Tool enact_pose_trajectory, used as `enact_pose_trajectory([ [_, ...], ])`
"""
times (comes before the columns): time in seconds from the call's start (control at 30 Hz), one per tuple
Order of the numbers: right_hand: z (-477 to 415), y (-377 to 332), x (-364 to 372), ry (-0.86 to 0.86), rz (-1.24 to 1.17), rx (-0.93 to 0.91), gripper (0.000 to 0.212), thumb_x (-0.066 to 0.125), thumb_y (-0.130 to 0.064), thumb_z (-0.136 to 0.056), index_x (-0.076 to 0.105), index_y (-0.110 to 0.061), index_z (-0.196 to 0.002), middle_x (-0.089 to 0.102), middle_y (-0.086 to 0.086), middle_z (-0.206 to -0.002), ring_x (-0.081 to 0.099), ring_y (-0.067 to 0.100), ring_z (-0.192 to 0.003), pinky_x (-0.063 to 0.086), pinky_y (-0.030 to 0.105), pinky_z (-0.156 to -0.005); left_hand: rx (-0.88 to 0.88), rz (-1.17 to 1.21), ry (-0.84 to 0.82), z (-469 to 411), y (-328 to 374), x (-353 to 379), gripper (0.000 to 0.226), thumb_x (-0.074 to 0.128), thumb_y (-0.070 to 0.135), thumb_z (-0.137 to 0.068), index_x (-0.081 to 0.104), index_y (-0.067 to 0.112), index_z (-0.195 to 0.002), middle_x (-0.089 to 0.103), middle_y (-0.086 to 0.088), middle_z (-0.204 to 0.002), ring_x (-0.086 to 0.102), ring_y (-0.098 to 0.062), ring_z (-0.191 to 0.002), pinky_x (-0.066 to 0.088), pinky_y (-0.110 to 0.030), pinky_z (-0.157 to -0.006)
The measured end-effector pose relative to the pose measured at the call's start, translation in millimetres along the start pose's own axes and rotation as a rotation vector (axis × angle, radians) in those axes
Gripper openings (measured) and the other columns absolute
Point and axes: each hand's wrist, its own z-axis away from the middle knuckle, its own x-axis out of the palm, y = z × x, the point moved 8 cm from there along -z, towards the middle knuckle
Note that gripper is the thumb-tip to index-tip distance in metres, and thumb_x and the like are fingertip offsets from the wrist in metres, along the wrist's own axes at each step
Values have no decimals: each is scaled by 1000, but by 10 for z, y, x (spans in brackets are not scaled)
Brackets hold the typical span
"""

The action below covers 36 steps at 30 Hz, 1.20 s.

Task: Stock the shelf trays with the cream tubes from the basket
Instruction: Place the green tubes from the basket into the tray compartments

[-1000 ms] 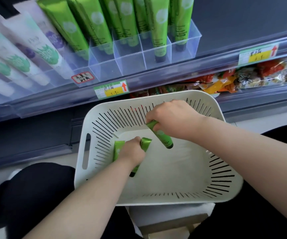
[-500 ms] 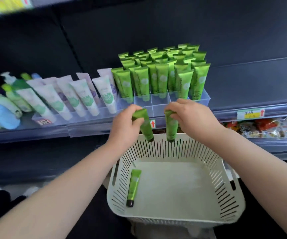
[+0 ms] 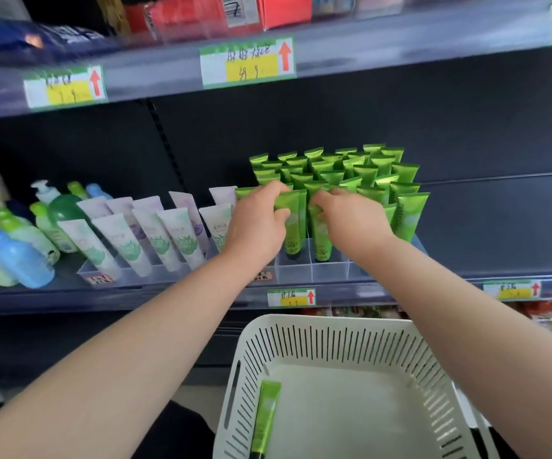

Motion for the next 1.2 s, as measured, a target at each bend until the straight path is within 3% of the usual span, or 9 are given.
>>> enact_pose_trajectory([
  [0.17, -77, 80, 184, -64, 27, 22, 48, 50, 5, -85, 49, -18, -128, 59, 6, -109, 57, 28, -95, 34, 31, -54, -54, -45, -96, -106, -202, 287, 30, 61, 17, -92, 56, 27, -121, 54, 11, -80, 50, -6, -57, 40, -28, -55],
  [0.23, -95, 51, 182, -52, 8, 7, 52, 48, 7, -83, 47, -15, -130, 57, 8, -111, 54, 29, -101, 38, 34, -57, -63, -60, -138, -123, -234, 395, 32, 61, 17, -92, 56, 27, -122, 59, 9, -85, 51, -9, -58, 41, -29, -53],
  [0.4, -27, -63, 94, 24, 59, -67, 53, 51, 4, -82, 45, -14, -132, 53, 7, -119, 48, 29, -108, 42, 38, -76, -66, -108, -176, -121, -233, 507, 34, 59, 15, -91, 54, 24, -124, 63, 0, -113, 61, -23, -92, 53, -39, -74],
  [0.57, 174, -148, -49, 131, 124, -89, 50, 55, 1, -79, 51, -16, -126, 53, 7, -124, 47, 30, -108, 38, 38, -78, -22, -67, -100, -65, -188, 398, 34, 61, 15, -90, 54, 25, -122, 57, 4, -127, 56, -19, -111, 50, -38, -88],
  [0.7, 454, -219, -30, 135, 117, -90, 49, 57, 3, -76, 57, -13, -123, 53, 10, -128, 49, 32, -109, 40, 40, -77, 19, -4, 17, 104, -187, 235, 33, 60, 9, -89, 56, 22, -120, 54, 4, -128, 53, -16, -115, 48, -35, -92],
  [0.87, 871, -322, 172, 35, 116, -119, 44, 57, 2, -71, 62, -10, -113, 57, 12, -122, 52, 34, -106, 41, 41, -75, 101, 58, 181, 547, -235, 97, 37, 53, -3, -83, 57, 14, -116, 50, 0, -122, 51, -15, -112, 50, -33, -86],
  [0.97, 1160, -397, 420, -79, 127, -153, 40, 53, -2, -73, 62, -11, -111, 57, 11, -120, 52, 34, -105, 42, 42, -77, 152, 103, 172, 889, -302, 227, 35, 52, -7, -81, 59, 10, -111, 51, -3, -117, 53, -17, -110, 50, -33, -84],
  [1.1, 1507, -449, 743, -284, 158, -254, 43, 50, -9, -79, 54, -18, -120, 48, 5, -129, 45, 29, -113, 40, 38, -82, 66, 43, 23, 1286, -546, 662, 31, 53, -3, -82, 60, 17, -106, 53, 3, -111, 54, -15, -101, 48, -33, -76],
  [1.2, 1773, -469, 926, -446, 181, -390, 42, 46, -9, -82, 50, -19, -122, 44, 5, -130, 43, 28, -115, 39, 38, -87, -36, -87, -247, 1544, -860, 1159, 32, 53, -2, -85, 61, 22, -105, 58, 6, -110, 52, -14, -106, 45, -30, -83],
])
